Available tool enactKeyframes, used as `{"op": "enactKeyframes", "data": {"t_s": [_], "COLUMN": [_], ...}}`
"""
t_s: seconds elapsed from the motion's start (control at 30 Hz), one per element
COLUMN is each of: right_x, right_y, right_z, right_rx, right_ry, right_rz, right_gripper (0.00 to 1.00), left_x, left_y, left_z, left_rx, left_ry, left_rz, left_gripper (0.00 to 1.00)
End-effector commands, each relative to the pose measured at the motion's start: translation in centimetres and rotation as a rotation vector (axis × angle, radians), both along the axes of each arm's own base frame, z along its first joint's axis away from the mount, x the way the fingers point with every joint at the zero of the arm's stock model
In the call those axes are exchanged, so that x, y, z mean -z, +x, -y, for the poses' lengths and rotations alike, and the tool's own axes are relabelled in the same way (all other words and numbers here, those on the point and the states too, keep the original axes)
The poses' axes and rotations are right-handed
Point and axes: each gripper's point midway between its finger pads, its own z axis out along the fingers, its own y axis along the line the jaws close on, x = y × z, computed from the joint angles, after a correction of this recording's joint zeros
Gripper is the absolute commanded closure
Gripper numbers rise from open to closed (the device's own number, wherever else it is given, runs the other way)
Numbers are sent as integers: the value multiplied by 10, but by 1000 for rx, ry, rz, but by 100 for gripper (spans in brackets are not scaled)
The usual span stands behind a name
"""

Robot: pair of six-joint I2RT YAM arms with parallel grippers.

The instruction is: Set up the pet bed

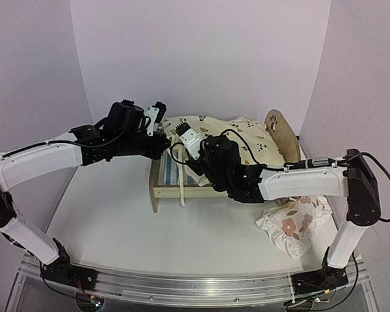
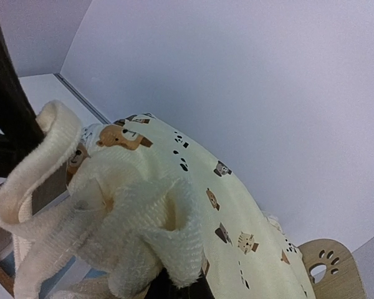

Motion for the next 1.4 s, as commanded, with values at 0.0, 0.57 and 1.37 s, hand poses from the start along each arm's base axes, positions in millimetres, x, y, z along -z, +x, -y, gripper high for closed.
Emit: {"op": "enactKeyframes", "data": {"t_s": [0.0, 0.57, 1.37], "right_x": [-20, -12, 5], "right_y": [3, 5, 3], "right_z": [12, 7, 7], "right_rx": [43, 43, 36], "right_ry": [73, 81, 83], "right_rz": [22, 1, -42], "right_gripper": [100, 100, 100], "left_x": [-2, -45, 14], "left_y": [1, 6, 5], "left_z": [-19, -36, -41], "left_rx": [-83, -140, -182], "left_ry": [-9, -2, 64], "left_rz": [32, 149, 35], "left_gripper": [100, 100, 100]}}
